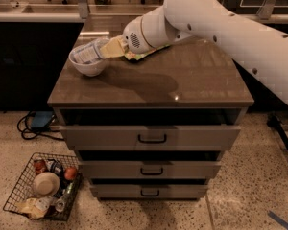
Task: Pick blue plastic bottle from white bowl and place on counter
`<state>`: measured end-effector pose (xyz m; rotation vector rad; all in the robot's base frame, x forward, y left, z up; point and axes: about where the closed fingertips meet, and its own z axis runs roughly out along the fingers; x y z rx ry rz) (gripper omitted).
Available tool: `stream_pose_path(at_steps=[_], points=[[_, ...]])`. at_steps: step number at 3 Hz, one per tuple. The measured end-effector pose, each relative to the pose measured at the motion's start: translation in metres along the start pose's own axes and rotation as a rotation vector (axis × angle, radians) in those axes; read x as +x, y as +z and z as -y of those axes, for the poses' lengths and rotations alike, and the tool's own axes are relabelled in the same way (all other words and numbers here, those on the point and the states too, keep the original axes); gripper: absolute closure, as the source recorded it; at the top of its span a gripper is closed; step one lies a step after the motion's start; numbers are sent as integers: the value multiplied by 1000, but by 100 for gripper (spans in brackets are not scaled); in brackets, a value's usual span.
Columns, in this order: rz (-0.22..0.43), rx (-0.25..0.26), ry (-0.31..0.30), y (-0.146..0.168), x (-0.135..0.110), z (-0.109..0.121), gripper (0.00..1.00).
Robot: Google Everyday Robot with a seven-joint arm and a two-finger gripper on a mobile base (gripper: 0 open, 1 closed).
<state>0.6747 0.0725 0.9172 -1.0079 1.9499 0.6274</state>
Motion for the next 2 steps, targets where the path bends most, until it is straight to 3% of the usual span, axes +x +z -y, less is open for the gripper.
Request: stream_pose_path(at_steps=[1, 2], points=[[0, 0, 0, 0, 0, 0, 100], [-39, 36, -40, -13, -18, 5, 100]])
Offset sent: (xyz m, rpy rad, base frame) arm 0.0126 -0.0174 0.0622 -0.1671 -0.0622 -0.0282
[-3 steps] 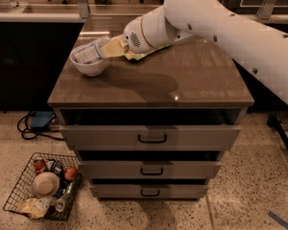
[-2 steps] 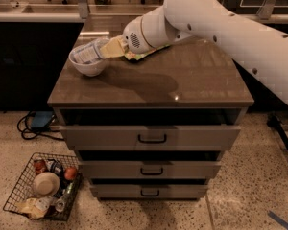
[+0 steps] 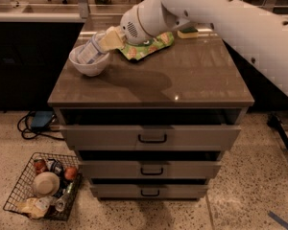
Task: Pick blue plastic bottle from white bowl and place on counter
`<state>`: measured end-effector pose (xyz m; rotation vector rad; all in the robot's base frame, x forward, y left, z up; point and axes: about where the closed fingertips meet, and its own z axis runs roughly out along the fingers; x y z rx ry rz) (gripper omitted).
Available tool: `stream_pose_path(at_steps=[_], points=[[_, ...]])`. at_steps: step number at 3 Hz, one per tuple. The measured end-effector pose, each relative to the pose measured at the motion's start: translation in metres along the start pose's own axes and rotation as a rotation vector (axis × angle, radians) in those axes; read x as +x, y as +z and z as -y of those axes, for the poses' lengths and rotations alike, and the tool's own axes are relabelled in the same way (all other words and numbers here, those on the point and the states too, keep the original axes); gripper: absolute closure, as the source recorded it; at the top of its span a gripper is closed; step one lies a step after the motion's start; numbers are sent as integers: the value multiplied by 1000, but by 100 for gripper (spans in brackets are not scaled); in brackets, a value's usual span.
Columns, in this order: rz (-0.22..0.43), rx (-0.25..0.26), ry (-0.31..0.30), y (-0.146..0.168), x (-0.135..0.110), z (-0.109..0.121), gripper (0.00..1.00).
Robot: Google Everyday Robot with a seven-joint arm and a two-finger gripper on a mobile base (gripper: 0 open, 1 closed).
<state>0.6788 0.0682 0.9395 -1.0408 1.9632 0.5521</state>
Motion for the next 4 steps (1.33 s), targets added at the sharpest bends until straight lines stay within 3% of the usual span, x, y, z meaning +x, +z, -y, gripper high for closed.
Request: stream_pose_path(at_steps=[2, 3, 4], points=[[-143, 117, -129, -45, -78, 30, 100], [-198, 150, -165, -77, -105, 38, 100], [-283, 206, -168, -127, -113, 44, 100]])
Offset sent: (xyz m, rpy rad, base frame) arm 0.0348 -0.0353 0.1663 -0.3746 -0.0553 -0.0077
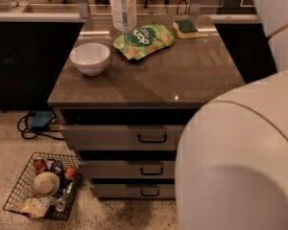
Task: Pick blue plastic bottle from white bowl and place on counter
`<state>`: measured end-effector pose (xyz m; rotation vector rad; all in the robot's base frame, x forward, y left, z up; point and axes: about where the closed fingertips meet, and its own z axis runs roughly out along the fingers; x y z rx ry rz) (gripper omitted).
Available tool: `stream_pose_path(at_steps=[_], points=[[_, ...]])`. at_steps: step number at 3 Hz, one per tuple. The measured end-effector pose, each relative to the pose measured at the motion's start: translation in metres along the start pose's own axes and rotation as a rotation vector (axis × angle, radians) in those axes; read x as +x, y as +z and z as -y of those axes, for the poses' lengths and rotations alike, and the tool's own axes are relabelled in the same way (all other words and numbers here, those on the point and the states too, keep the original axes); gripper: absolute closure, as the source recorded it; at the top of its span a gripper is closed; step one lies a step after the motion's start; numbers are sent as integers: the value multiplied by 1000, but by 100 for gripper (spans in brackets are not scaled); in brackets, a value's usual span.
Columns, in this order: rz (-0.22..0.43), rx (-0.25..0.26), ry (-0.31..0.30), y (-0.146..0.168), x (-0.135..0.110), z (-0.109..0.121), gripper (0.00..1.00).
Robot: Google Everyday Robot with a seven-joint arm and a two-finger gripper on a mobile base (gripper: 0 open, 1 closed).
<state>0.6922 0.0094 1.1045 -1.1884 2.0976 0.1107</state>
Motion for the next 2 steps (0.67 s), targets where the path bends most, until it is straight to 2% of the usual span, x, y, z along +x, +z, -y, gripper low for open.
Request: stream_pose_path(at_steps=[1, 2], points=[[-69, 21, 10, -24, 14, 5, 100], [-146, 8, 67, -34, 42, 9, 100]])
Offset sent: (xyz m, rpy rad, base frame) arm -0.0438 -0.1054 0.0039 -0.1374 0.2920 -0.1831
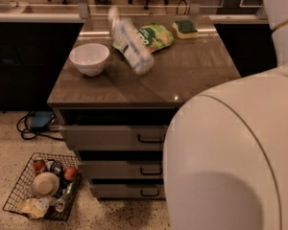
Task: Pick blue plastic bottle from white bowl and place on counter
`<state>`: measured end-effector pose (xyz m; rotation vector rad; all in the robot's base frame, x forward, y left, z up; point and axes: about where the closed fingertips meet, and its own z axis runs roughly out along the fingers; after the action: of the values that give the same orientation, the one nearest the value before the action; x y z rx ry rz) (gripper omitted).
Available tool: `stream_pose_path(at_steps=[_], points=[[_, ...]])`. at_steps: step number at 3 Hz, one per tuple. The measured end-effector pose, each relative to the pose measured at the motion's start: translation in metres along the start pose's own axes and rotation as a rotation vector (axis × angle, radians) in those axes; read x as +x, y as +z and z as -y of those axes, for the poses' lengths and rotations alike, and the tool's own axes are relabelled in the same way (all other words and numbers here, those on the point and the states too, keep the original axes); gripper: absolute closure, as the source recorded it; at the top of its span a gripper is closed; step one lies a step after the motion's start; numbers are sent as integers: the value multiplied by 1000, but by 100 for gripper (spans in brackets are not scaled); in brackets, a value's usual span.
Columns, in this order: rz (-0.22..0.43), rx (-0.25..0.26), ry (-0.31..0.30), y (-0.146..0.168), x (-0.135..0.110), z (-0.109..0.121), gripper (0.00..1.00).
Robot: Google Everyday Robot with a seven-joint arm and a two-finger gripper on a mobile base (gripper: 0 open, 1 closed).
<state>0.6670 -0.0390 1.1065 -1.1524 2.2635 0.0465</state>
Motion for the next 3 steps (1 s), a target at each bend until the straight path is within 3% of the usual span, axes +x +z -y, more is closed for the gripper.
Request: stream_pose_path(at_steps=[2, 3], points=[[-75, -117, 169, 55, 63, 21, 100], [-57, -112, 178, 62, 62, 26, 84]])
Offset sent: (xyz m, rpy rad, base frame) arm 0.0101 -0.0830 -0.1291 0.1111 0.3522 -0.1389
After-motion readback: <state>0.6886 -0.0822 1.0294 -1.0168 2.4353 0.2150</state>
